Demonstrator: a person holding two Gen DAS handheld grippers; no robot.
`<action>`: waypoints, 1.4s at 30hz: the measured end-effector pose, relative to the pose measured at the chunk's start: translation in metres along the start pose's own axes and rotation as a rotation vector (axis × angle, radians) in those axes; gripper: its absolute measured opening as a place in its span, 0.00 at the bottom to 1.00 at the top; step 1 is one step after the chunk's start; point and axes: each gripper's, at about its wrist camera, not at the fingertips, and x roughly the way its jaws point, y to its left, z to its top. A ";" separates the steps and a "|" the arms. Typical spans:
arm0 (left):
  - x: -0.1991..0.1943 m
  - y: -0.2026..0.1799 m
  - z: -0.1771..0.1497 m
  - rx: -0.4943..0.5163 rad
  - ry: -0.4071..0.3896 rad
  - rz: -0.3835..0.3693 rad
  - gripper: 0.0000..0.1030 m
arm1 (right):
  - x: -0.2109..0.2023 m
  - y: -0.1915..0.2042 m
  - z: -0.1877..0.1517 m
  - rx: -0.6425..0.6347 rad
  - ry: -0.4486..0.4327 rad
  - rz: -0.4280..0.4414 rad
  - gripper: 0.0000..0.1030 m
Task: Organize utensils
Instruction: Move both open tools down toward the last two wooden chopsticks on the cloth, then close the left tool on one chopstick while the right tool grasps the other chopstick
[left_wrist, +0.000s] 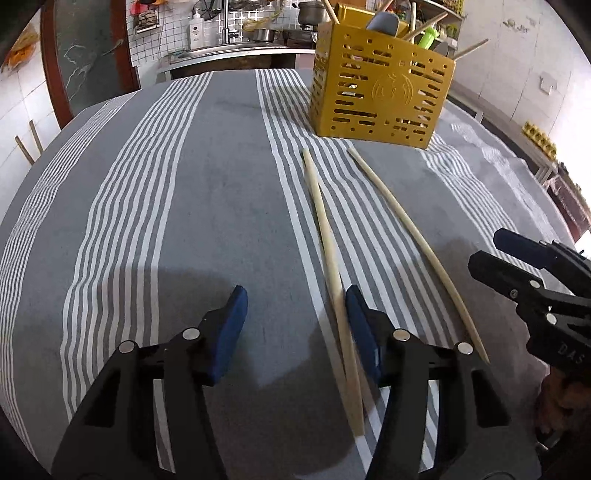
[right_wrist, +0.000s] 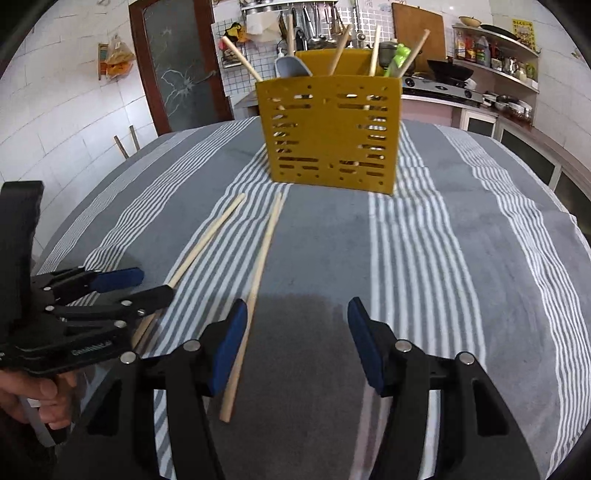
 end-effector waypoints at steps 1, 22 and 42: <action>0.002 0.000 0.003 0.004 0.002 0.003 0.52 | 0.003 0.000 0.004 -0.001 0.003 0.000 0.54; 0.055 0.049 0.083 0.000 0.051 0.067 0.42 | 0.095 0.026 0.071 -0.055 0.148 -0.049 0.47; 0.052 0.021 0.100 0.090 0.071 -0.008 0.04 | 0.091 0.027 0.083 -0.036 0.175 -0.029 0.05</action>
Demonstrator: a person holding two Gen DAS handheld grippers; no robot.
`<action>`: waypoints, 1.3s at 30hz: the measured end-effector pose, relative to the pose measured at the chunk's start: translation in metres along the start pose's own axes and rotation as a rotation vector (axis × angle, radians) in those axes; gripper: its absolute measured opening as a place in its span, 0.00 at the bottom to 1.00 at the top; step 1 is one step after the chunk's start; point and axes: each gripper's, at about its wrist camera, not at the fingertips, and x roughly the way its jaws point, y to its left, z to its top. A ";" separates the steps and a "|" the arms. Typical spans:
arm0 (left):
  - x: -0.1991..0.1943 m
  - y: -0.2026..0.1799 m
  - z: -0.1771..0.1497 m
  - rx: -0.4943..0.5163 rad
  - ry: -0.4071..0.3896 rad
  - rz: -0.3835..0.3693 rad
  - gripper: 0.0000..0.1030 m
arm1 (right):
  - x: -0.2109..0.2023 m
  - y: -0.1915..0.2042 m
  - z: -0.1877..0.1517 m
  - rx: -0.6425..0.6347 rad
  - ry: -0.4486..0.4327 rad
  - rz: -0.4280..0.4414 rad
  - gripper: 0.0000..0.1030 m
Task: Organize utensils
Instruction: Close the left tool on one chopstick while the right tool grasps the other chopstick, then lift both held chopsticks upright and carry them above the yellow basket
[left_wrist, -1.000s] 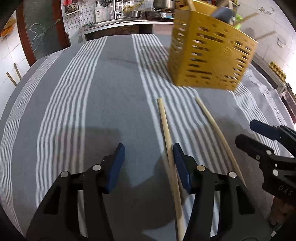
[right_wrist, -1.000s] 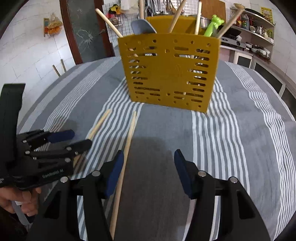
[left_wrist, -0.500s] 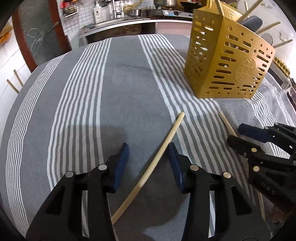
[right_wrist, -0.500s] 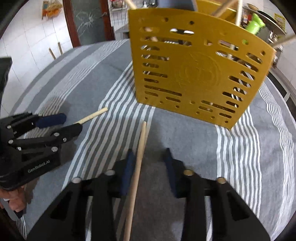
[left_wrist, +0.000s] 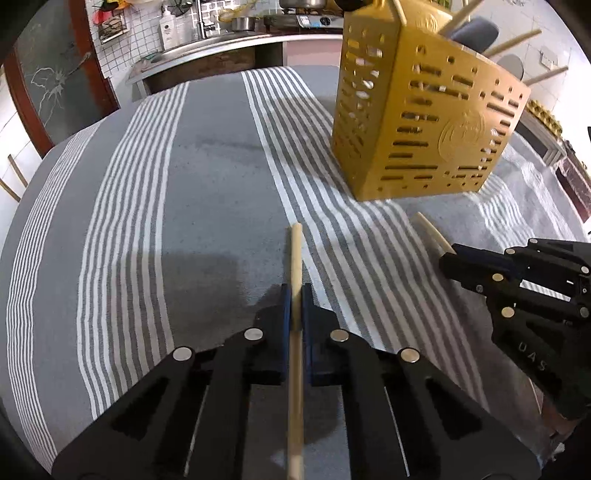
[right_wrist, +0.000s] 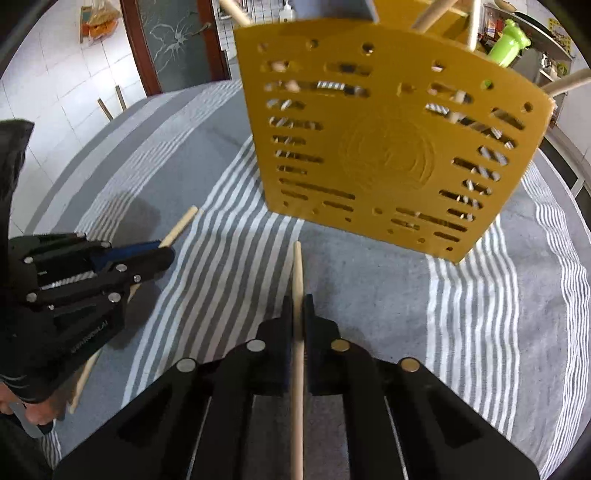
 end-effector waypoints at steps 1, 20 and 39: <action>-0.005 -0.001 0.000 -0.009 -0.013 -0.004 0.04 | -0.004 -0.002 0.001 0.002 -0.011 0.006 0.05; -0.131 -0.021 0.001 -0.068 -0.297 -0.031 0.04 | -0.138 -0.044 0.003 0.035 -0.417 0.112 0.06; -0.201 -0.060 0.044 -0.048 -0.493 -0.017 0.04 | -0.217 -0.063 0.024 -0.015 -0.632 0.063 0.05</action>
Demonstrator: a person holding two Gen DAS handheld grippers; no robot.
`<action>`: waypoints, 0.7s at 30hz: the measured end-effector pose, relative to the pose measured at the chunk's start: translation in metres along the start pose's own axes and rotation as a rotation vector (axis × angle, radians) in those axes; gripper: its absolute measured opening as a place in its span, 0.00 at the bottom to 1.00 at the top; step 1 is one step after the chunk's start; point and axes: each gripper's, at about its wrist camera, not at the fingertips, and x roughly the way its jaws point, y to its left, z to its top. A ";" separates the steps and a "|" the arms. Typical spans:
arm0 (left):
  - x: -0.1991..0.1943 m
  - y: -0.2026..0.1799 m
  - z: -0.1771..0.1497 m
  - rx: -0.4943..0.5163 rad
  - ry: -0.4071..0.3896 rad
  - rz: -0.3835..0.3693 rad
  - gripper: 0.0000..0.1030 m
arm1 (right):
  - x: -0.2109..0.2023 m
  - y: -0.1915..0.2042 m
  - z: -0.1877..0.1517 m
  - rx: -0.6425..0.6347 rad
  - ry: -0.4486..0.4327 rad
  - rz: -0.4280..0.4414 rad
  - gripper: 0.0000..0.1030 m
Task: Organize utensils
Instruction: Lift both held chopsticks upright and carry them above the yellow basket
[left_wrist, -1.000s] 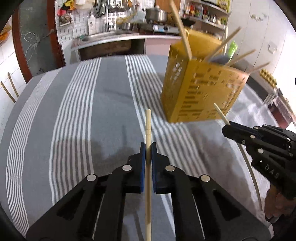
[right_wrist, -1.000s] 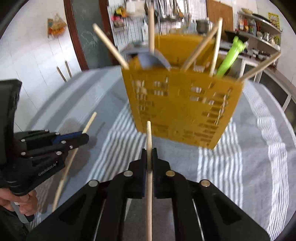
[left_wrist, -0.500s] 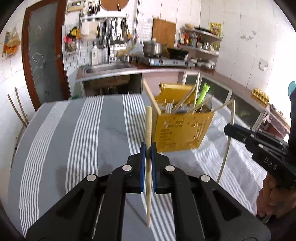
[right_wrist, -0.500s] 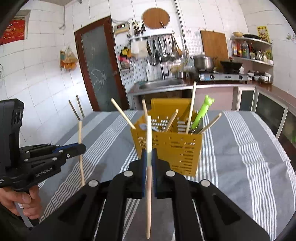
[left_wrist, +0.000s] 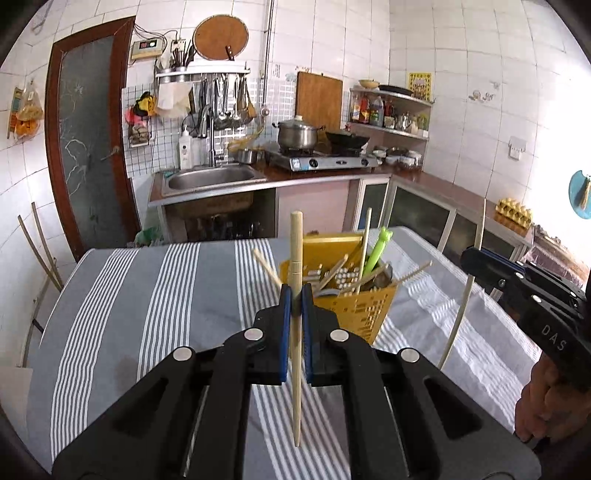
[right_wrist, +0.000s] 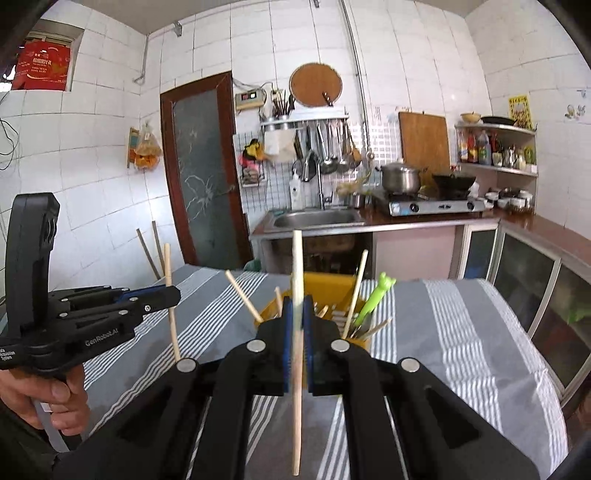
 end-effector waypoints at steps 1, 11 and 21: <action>0.000 0.000 0.004 0.002 -0.006 0.000 0.04 | -0.001 -0.002 0.004 -0.001 -0.007 -0.003 0.05; -0.003 -0.015 0.046 0.023 -0.080 -0.011 0.04 | -0.007 -0.007 0.039 -0.035 -0.075 -0.026 0.05; -0.003 -0.022 0.086 0.039 -0.151 -0.015 0.04 | -0.006 -0.012 0.068 -0.051 -0.134 -0.039 0.05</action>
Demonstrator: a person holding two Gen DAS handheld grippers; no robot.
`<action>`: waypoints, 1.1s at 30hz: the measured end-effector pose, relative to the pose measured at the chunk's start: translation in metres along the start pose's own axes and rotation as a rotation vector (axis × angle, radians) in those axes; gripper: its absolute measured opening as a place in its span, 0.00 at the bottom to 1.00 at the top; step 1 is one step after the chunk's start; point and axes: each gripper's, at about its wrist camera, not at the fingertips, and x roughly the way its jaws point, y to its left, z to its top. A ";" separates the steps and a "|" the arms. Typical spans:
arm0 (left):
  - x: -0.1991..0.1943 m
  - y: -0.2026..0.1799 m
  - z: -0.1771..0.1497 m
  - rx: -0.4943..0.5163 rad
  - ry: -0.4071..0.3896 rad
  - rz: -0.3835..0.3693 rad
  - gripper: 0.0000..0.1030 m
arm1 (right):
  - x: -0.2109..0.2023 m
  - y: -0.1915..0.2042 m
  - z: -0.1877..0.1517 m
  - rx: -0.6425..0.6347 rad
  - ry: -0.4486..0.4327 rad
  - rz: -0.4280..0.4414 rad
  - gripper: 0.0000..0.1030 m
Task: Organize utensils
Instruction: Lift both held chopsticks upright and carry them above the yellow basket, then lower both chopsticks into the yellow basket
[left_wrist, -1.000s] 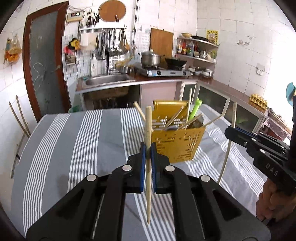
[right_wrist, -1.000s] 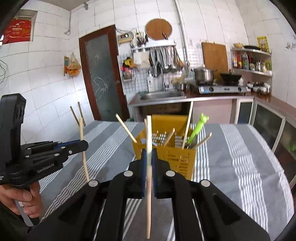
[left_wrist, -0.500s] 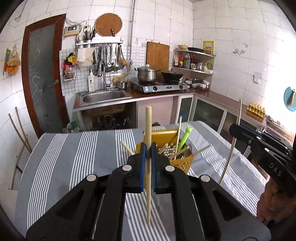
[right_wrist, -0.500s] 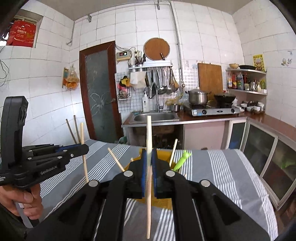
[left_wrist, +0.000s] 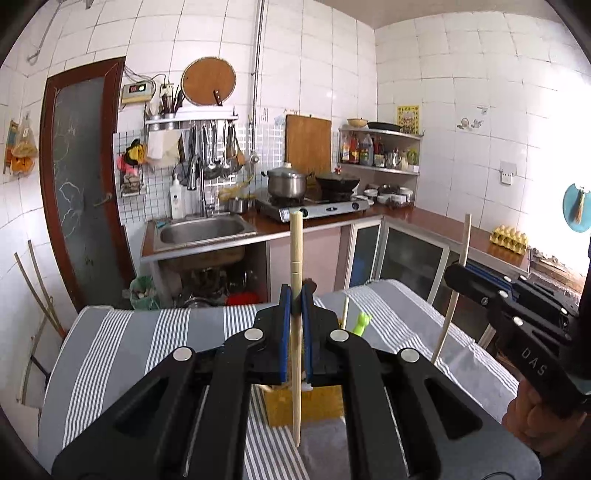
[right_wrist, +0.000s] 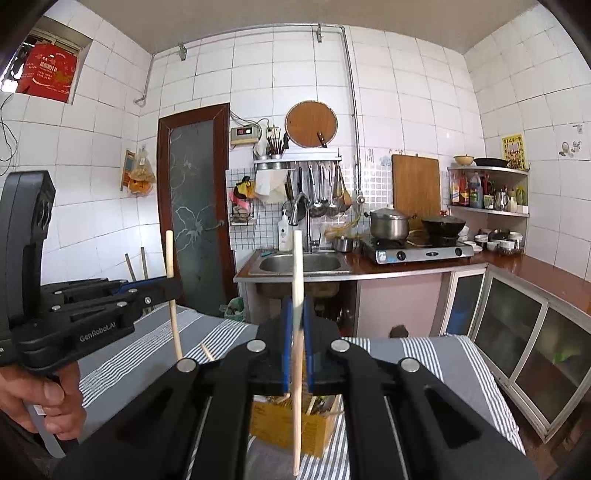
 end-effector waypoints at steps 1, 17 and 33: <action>0.001 0.000 0.004 0.000 -0.008 0.000 0.04 | 0.002 -0.002 0.003 0.003 -0.005 -0.002 0.05; 0.043 0.010 0.036 -0.012 -0.038 -0.002 0.04 | 0.049 -0.010 0.028 0.008 -0.041 -0.004 0.05; 0.116 0.028 0.016 -0.044 0.025 -0.012 0.04 | 0.106 -0.011 0.005 0.002 0.001 -0.024 0.05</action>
